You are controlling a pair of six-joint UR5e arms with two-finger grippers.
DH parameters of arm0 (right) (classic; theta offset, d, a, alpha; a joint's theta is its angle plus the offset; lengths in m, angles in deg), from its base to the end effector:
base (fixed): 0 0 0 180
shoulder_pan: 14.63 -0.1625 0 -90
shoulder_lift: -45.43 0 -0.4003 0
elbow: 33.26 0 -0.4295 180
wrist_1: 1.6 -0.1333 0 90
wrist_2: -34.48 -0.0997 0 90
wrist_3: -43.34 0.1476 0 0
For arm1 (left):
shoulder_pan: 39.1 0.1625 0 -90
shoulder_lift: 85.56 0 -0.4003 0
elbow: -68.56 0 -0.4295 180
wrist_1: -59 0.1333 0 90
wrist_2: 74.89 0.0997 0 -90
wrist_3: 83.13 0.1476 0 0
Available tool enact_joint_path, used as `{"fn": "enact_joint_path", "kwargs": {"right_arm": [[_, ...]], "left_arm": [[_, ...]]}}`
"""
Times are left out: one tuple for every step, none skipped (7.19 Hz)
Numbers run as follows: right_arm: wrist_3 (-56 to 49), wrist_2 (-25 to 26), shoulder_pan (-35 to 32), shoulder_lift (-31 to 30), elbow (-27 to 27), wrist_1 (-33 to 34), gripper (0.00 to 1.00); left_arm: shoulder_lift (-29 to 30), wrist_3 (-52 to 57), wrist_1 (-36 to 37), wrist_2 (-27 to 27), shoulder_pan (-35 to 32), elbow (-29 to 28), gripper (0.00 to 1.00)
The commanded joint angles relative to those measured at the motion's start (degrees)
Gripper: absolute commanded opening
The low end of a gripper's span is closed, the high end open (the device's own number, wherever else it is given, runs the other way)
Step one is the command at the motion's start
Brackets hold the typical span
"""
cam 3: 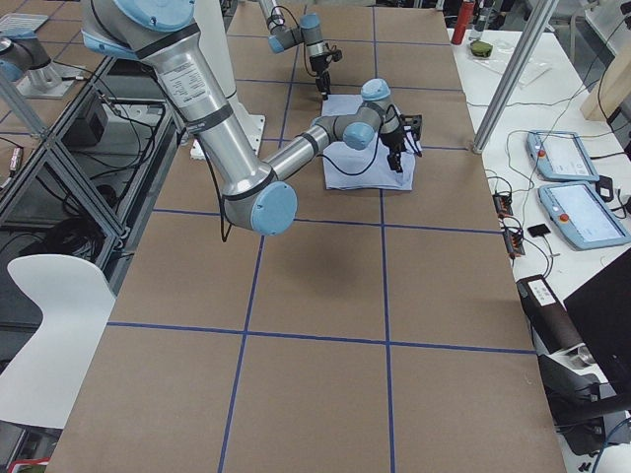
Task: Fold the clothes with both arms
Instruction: 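Lower the left gripper to the folded shirt's near side edge and grasp it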
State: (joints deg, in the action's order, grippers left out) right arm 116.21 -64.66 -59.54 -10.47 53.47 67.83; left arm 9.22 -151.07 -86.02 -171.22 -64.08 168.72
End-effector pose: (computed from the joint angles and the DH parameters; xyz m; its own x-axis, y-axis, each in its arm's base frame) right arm -0.4673 -0.6209 0.2869 0.6016 0.1892 0.7760 -0.4520 0.8817 0.1355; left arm 0.5129 -0.3680 0.4073 0.4103 0.2207 -0.8849 0.1853 0.9299 0.3178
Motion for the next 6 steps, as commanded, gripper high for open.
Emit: {"fn": "enact_joint_path", "kwargs": {"right_arm": [[0.0, 0.0, 0.0, 0.0, 0.0, 0.0, 1.00], [-0.3, 0.0, 0.0, 0.0, -0.1, 0.0, 1.00], [-0.4, 0.0, 0.0, -0.1, -0.1, 0.0, 1.00], [-0.4, -0.1, 0.0, 0.0, -0.1, 0.0, 1.00], [-0.4, -0.1, 0.0, -0.1, -0.1, 0.0, 1.00], [-0.4, -0.1, 0.1, -0.1, -0.1, -0.1, 1.00]], "left_arm": [[0.0, 0.0, 0.0, 0.0, 0.5, -0.1, 0.48], [0.0, 0.0, -0.1, 0.0, 0.5, 0.0, 0.36], [0.0, 0.0, -0.1, -0.1, 0.5, 0.3, 0.07], [-0.6, 0.0, -0.2, 0.0, 0.3, 0.7, 0.00], [-1.9, 0.3, -0.2, 0.0, 0.0, 3.0, 0.00], [-4.1, 0.8, -0.1, -0.4, -0.2, 5.2, 0.00]]}}
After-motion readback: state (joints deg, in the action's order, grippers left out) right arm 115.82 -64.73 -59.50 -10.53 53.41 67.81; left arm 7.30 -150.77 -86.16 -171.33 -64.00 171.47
